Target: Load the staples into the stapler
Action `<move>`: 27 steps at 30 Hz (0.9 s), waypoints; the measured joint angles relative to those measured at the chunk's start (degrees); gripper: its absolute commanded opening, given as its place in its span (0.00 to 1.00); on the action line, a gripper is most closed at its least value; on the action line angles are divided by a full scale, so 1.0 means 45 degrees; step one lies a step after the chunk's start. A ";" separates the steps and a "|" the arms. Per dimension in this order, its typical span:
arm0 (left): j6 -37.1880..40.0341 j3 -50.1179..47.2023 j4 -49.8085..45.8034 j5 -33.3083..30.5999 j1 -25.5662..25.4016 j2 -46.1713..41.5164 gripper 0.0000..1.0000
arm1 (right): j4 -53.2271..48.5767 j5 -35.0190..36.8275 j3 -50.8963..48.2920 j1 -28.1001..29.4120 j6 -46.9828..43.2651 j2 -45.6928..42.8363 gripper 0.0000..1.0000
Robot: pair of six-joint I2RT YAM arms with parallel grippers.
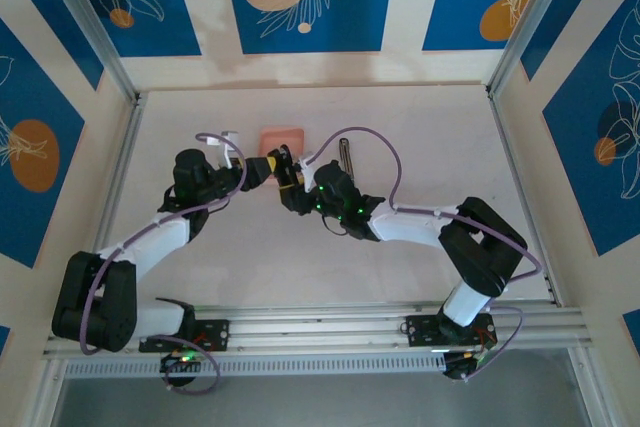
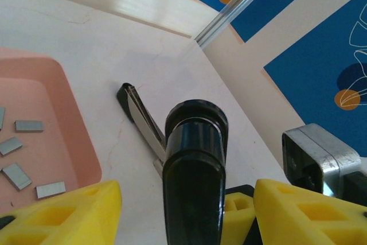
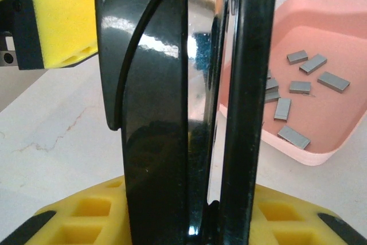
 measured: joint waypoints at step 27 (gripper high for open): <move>-0.0340 0.0204 0.1146 0.0500 -0.0243 0.0879 0.48 | 0.0583 -0.0330 0.0049 0.0112 -0.0005 0.0253 0.26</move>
